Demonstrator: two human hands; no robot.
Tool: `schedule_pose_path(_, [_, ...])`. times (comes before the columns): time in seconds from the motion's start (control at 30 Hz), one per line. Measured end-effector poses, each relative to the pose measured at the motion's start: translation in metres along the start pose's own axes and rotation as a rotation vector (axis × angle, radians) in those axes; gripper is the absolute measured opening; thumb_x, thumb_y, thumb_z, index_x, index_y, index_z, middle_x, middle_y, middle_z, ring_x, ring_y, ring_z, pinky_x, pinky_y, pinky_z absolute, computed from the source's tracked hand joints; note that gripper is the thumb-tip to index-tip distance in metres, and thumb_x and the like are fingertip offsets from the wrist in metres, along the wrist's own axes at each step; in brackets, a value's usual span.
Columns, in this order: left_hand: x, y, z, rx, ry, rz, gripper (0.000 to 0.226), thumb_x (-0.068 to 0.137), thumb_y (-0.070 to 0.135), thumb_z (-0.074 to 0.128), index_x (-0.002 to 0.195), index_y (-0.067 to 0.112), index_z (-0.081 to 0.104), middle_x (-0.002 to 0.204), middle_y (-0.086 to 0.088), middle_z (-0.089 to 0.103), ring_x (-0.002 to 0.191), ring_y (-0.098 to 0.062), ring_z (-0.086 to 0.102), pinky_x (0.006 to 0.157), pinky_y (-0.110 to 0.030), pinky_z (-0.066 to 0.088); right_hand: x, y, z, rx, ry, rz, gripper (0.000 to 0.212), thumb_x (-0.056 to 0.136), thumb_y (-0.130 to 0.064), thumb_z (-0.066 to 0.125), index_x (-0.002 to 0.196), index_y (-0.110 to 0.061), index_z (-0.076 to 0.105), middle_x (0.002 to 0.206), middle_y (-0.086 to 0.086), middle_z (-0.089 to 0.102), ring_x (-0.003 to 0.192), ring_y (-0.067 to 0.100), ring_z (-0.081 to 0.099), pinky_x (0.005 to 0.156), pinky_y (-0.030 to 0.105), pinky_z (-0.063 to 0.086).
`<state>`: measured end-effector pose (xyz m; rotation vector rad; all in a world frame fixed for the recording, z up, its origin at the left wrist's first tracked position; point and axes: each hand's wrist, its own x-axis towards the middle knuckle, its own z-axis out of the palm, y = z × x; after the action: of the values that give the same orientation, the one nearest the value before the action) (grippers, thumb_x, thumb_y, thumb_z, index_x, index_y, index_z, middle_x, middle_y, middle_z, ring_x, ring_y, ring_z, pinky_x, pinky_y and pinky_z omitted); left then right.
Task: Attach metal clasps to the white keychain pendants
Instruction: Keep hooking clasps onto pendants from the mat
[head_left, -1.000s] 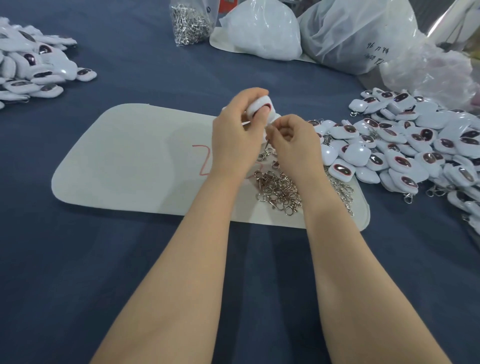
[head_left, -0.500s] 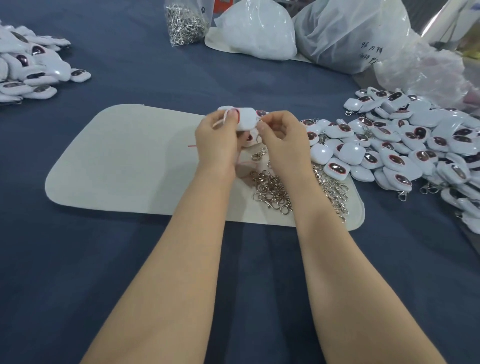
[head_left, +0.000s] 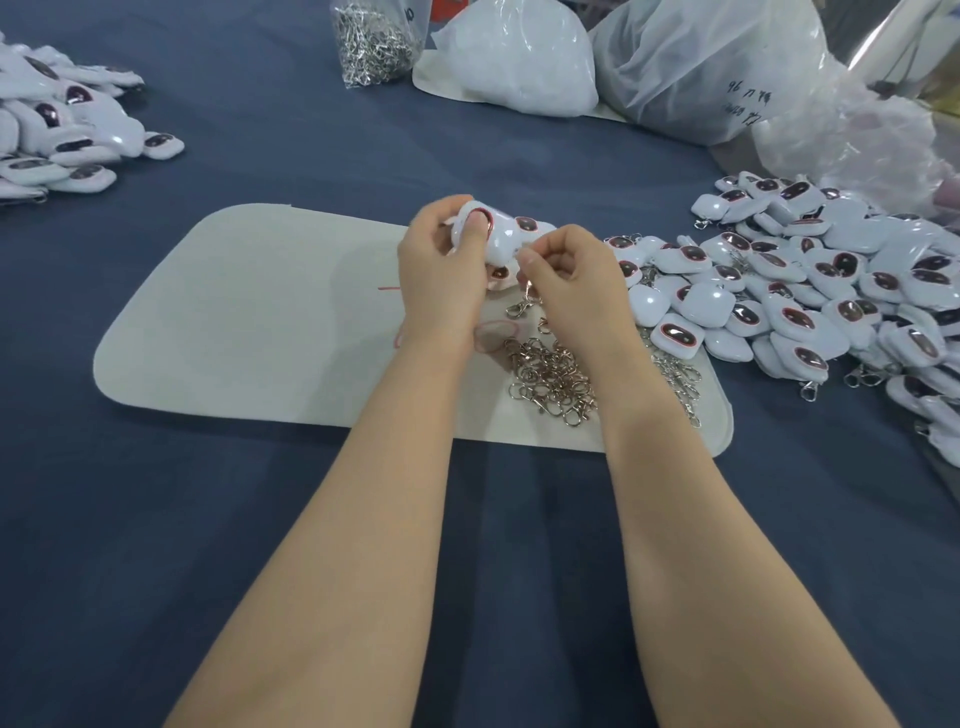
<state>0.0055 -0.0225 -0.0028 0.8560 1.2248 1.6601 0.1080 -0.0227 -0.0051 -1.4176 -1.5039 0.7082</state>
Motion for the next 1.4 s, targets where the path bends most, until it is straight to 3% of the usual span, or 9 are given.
schedule_pose_path(0.17, [-0.007, 0.003, 0.005, 0.203, -0.105, 0.315, 0.016, 0.092, 0.008, 0.054, 0.101, 0.020, 0.058, 0.101, 0.009, 0.061, 0.099, -0.011, 0.060, 0.085, -0.020, 0.048, 0.000, 0.001, -0.002, -0.002, 0.041, 0.000, 0.014, 0.091, -0.012, 0.057, 0.079, -0.019, 0.055, 0.082, 0.007, 0.064, 0.078, 0.019, 0.060, 0.078, 0.032, 0.049])
schedule_pose_path(0.47, [-0.007, -0.005, 0.010, 0.332, -0.213, 0.113, 0.038, 0.097, 0.027, 0.049, 0.134, 0.018, 0.047, 0.131, -0.004, 0.057, 0.112, -0.017, 0.059, 0.100, -0.034, 0.045, 0.001, 0.001, -0.018, 0.002, 0.108, 0.011, 0.016, 0.088, -0.030, 0.063, 0.089, -0.014, 0.064, 0.066, -0.004, 0.055, 0.052, 0.002, 0.045, 0.055, 0.018, 0.038])
schedule_pose_path(0.57, [-0.002, -0.015, 0.006, 0.632, -0.175, 0.234, 0.044, 0.098, 0.022, 0.045, 0.141, 0.013, 0.040, 0.143, -0.005, 0.043, 0.126, -0.018, 0.045, 0.099, -0.017, 0.029, 0.007, -0.001, -0.033, 0.531, 0.486, 0.123, 0.009, 0.093, -0.017, 0.056, 0.092, -0.008, 0.059, 0.074, 0.002, 0.059, 0.061, 0.008, 0.055, 0.060, 0.021, 0.047])
schedule_pose_path(0.67, [0.002, -0.025, 0.001, 0.941, -0.224, 0.311, 0.038, 0.095, 0.016, 0.048, 0.132, 0.010, 0.050, 0.136, -0.007, 0.049, 0.119, -0.028, 0.048, 0.101, -0.028, 0.033, 0.012, 0.005, -0.047, 1.070, 0.635, 0.214, 0.026, 0.096, -0.007, 0.050, 0.119, 0.004, 0.050, 0.097, 0.013, 0.057, 0.078, 0.018, 0.063, 0.074, 0.022, 0.055])
schedule_pose_path(0.77, [0.000, -0.031, 0.002, 1.118, -0.278, 0.341, 0.034, 0.093, 0.024, 0.053, 0.125, 0.015, 0.055, 0.131, -0.006, 0.052, 0.117, -0.031, 0.047, 0.100, -0.032, 0.033, 0.012, 0.006, -0.041, 0.579, 0.555, 0.273, 0.023, 0.092, -0.006, 0.052, 0.114, -0.003, 0.054, 0.097, 0.011, 0.057, 0.080, 0.020, 0.059, 0.075, 0.025, 0.050])
schedule_pose_path(0.87, [0.000, -0.030, 0.002, 1.098, -0.213, 0.311, 0.032, 0.090, 0.034, 0.058, 0.117, 0.016, 0.057, 0.124, -0.008, 0.052, 0.112, -0.032, 0.047, 0.094, -0.036, 0.037, 0.006, 0.010, -0.028, -0.249, 0.206, 0.209, 0.031, 0.087, -0.020, 0.057, 0.118, -0.015, 0.060, 0.110, 0.001, 0.062, 0.098, 0.014, 0.057, 0.085, 0.024, 0.043])
schedule_pose_path(0.97, [0.000, -0.028, 0.002, 1.123, -0.148, 0.300, 0.027, 0.091, 0.031, 0.056, 0.112, 0.014, 0.055, 0.119, -0.010, 0.054, 0.108, -0.032, 0.049, 0.089, -0.038, 0.038, 0.004, 0.012, -0.021, -0.637, -0.069, 0.237, 0.039, 0.086, -0.029, 0.060, 0.124, -0.020, 0.057, 0.126, 0.006, 0.055, 0.115, 0.026, 0.052, 0.098, 0.038, 0.044])
schedule_pose_path(1.2, [-0.005, -0.032, 0.005, 1.279, -0.149, 0.298, 0.036, 0.096, 0.041, 0.044, 0.130, 0.031, 0.049, 0.132, -0.003, 0.048, 0.122, -0.030, 0.038, 0.098, -0.039, 0.026, 0.003, 0.009, -0.018, -0.642, -0.041, 0.168, 0.019, 0.091, -0.019, 0.057, 0.107, -0.015, 0.067, 0.114, 0.010, 0.064, 0.104, 0.025, 0.058, 0.081, 0.028, 0.044])
schedule_pose_path(1.4, [-0.002, -0.029, 0.006, 1.288, -0.175, 0.292, 0.025, 0.094, 0.040, 0.049, 0.114, 0.025, 0.053, 0.124, -0.003, 0.052, 0.117, -0.031, 0.043, 0.095, -0.041, 0.028, 0.005, 0.013, -0.017, -0.647, 0.015, 0.169, 0.020, 0.089, -0.012, 0.052, 0.093, -0.008, 0.071, 0.096, 0.012, 0.069, 0.090, 0.027, 0.060, 0.068, 0.027, 0.042])
